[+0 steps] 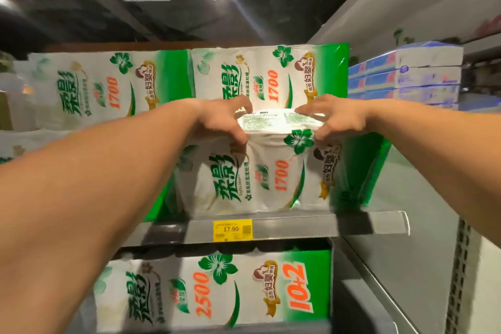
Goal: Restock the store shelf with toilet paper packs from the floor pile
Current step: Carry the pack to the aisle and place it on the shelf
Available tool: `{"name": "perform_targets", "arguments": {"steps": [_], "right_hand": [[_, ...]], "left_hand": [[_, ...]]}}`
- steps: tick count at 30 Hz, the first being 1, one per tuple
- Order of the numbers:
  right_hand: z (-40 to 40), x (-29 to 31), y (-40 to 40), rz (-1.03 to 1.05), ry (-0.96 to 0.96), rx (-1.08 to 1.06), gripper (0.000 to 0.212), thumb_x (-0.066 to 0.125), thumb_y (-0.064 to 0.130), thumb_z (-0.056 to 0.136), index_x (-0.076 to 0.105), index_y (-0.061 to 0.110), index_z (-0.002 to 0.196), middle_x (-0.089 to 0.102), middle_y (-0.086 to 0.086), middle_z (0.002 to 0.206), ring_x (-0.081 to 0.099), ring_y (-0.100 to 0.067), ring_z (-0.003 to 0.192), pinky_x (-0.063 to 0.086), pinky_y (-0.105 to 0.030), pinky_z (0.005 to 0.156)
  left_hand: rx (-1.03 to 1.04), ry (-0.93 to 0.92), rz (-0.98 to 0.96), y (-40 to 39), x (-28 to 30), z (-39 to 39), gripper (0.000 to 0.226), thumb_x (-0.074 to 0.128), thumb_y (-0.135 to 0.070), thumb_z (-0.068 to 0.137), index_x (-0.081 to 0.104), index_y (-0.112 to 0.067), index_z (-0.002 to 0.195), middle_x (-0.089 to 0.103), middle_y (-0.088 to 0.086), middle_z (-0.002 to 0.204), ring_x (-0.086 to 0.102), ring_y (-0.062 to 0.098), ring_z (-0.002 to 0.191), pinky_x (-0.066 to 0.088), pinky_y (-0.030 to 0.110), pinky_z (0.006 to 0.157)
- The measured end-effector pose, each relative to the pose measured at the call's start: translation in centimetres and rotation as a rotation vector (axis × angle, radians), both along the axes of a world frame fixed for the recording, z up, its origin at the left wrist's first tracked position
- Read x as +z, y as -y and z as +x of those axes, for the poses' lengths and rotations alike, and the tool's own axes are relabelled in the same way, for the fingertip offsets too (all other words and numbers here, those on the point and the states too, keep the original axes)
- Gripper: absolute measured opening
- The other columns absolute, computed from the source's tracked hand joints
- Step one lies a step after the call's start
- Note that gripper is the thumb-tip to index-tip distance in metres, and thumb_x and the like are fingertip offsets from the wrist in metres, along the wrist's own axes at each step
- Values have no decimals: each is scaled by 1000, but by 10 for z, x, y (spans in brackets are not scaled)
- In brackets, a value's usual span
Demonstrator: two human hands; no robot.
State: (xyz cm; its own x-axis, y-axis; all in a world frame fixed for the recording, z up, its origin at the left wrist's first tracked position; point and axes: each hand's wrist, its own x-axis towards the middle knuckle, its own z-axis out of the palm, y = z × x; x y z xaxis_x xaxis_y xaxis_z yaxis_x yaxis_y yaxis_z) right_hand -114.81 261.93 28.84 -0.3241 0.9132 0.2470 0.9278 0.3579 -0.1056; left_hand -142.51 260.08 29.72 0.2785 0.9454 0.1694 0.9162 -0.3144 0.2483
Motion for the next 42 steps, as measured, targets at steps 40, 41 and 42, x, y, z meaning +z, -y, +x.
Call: {"name": "perform_targets", "arguments": {"steps": [40,41,42], "right_hand": [[-184,-294,155,126,-34,-230,81,52,57,74,41,22,146,44,-14,136,40,-39,127,35,-54,103],[-192,-315,160,99,-52,-228,78,56,56,76,41,22,145,44,-14,137,40,-39,128,35,-55,103],[-199,-338,166,70,-64,-223,76,59,54,79,41,22,145,44,-13,137,40,-38,128,34,-55,103]], "left_hand": [[-191,-114,471,108,-270,-111,46,62,-35,86,64,-8,123,59,17,116,54,39,112,48,49,94],[-181,-116,437,113,-291,-116,46,61,-36,85,64,-9,123,60,17,115,54,40,111,48,50,94],[-169,-116,393,118,-312,-120,46,60,-36,86,64,-9,123,60,17,116,55,40,111,48,51,94]]}}
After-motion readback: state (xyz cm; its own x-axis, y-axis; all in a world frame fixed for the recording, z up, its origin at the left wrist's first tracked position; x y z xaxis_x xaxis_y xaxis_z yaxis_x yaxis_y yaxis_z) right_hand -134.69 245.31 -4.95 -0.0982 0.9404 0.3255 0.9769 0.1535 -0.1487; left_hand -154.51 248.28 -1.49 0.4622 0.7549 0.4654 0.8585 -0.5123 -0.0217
